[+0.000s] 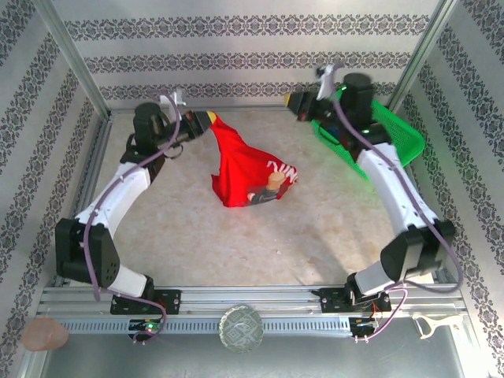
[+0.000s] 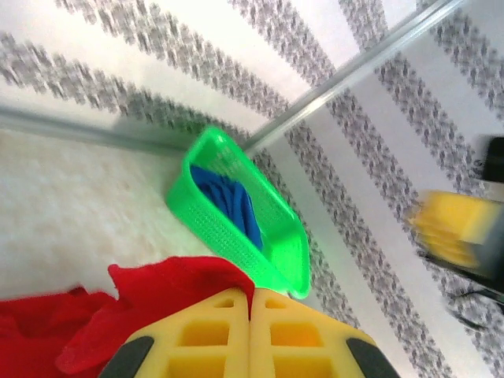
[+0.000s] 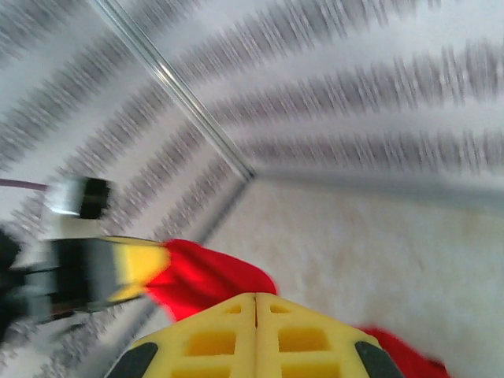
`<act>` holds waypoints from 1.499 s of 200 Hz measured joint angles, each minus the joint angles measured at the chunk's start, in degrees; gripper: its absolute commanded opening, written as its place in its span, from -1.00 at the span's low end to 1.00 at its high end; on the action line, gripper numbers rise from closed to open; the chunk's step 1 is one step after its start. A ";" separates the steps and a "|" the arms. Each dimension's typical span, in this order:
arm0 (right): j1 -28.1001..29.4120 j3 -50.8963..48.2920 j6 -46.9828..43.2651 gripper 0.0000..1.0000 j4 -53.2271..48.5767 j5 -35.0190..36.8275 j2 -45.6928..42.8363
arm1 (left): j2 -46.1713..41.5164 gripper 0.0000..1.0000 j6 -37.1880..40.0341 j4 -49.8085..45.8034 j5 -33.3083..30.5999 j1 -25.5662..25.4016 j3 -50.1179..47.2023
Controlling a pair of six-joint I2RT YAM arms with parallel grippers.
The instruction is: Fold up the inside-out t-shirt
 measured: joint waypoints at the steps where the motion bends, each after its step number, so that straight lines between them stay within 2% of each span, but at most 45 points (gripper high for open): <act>1: -0.04 0.63 0.04 -1.00 -0.07 -0.09 -0.24 | 0.20 -1.00 0.00 -0.09 0.04 0.09 0.39; 14: 0.00 6.10 0.07 -0.98 -0.11 -0.74 -2.03 | 3.26 -1.00 -0.02 -1.64 1.07 0.83 7.69; 22: 0.46 8.61 0.04 -0.44 -0.13 -1.14 -2.89 | 4.50 -1.00 -0.20 -1.79 1.86 0.83 11.56; 28: 0.87 10.03 0.22 -0.11 -0.07 -1.42 -3.45 | 4.85 -1.00 -0.52 -1.57 2.58 0.81 13.38; 33: 1.22 10.58 0.17 0.03 -0.02 -1.62 -3.82 | 4.87 -1.00 -0.90 -1.36 3.13 0.76 14.49; 42: 2.05 10.49 0.17 0.12 0.39 -1.86 -4.17 | 4.61 -1.00 -2.08 0.31 4.37 0.74 15.21; 60: 3.89 7.50 -0.26 0.15 1.31 -1.75 -3.87 | 3.30 -1.00 -4.79 5.01 6.73 0.33 12.37; 83: 6.49 -1.07 -0.74 0.16 1.90 0.35 -0.66 | -1.51 -1.00 -5.46 7.45 8.00 -1.25 -0.76; 115: 11.08 -13.16 -2.58 0.23 0.52 6.38 6.75 | -6.27 -1.00 -2.89 6.10 5.09 -2.43 -25.70; 145: 15.74 -20.35 -3.72 0.22 0.31 11.30 10.10 | -5.99 -1.00 -1.53 3.69 0.09 -2.43 -37.29; 166: 18.38 -23.34 -4.68 0.23 1.25 13.64 10.03 | -7.15 -1.00 -1.03 3.34 -2.19 -2.43 -38.73; 196: 22.25 -25.97 -7.85 0.41 2.56 16.39 10.03 | -10.49 -1.00 0.00 3.32 -3.52 -2.43 -38.14; 233: 26.18 -28.74 -13.97 0.44 4.22 20.28 10.03 | -12.04 -1.00 0.11 2.69 -3.93 -2.43 -34.56; 300: 26.05 -24.41 -17.59 0.35 5.79 23.78 16.28 | -12.35 -1.00 0.24 1.14 -3.43 -2.43 -29.33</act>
